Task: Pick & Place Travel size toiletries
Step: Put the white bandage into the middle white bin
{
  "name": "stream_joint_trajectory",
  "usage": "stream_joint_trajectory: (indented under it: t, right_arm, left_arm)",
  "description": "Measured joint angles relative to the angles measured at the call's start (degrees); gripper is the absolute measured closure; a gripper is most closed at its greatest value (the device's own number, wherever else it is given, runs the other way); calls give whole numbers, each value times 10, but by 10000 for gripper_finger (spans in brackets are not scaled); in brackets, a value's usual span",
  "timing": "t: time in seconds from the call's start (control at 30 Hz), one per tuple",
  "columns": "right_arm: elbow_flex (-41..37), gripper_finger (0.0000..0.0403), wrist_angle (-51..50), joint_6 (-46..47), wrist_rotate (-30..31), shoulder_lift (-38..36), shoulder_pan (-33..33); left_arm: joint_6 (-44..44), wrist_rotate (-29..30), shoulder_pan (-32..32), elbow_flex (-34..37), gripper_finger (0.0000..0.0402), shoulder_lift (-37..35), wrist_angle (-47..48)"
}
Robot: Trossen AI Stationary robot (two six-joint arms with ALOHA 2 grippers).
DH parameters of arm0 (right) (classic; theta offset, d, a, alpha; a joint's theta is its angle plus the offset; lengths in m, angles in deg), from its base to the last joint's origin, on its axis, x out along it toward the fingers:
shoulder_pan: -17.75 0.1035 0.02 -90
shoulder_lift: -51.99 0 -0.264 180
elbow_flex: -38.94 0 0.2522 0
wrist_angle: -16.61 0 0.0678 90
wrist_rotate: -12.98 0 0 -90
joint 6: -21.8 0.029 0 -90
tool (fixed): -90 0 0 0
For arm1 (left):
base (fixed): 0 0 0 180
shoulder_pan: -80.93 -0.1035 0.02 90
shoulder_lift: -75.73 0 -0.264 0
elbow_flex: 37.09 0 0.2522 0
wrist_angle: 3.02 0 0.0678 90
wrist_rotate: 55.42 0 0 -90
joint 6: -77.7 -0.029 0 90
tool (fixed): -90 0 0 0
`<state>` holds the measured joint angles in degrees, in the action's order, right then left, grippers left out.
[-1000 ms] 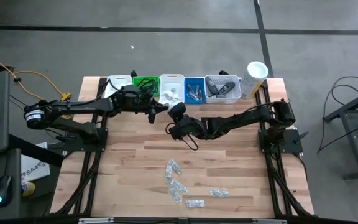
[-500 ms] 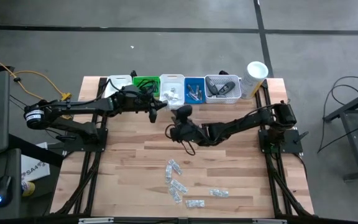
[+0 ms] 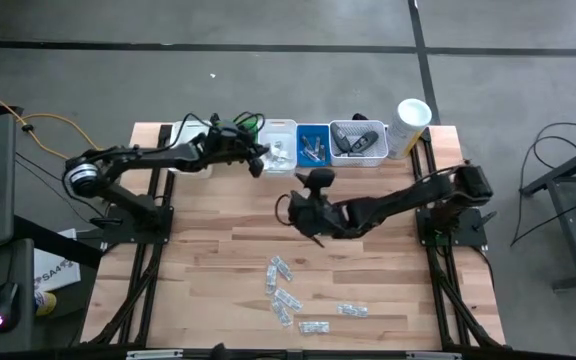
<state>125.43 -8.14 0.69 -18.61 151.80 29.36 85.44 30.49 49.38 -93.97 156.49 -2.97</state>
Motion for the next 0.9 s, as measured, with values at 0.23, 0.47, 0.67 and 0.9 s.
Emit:
stream_joint_trajectory:
  t: [0.23,0.47,0.67,0.9]
  right_arm:
    - [1,153,-139,168,-167,-58,-9]
    - [-1,153,-268,257,-260,-76,-6]
    - [0,153,-354,345,-342,-78,-7]
    - [0,153,-420,509,-533,-78,3]
  left_arm:
    - [-51,-45,-27,-38,401,62,3]
    - [-103,-45,-26,-77,346,107,26]
    - [-107,-45,-26,-92,242,109,52]
    - [-103,-44,-26,-118,197,106,123]
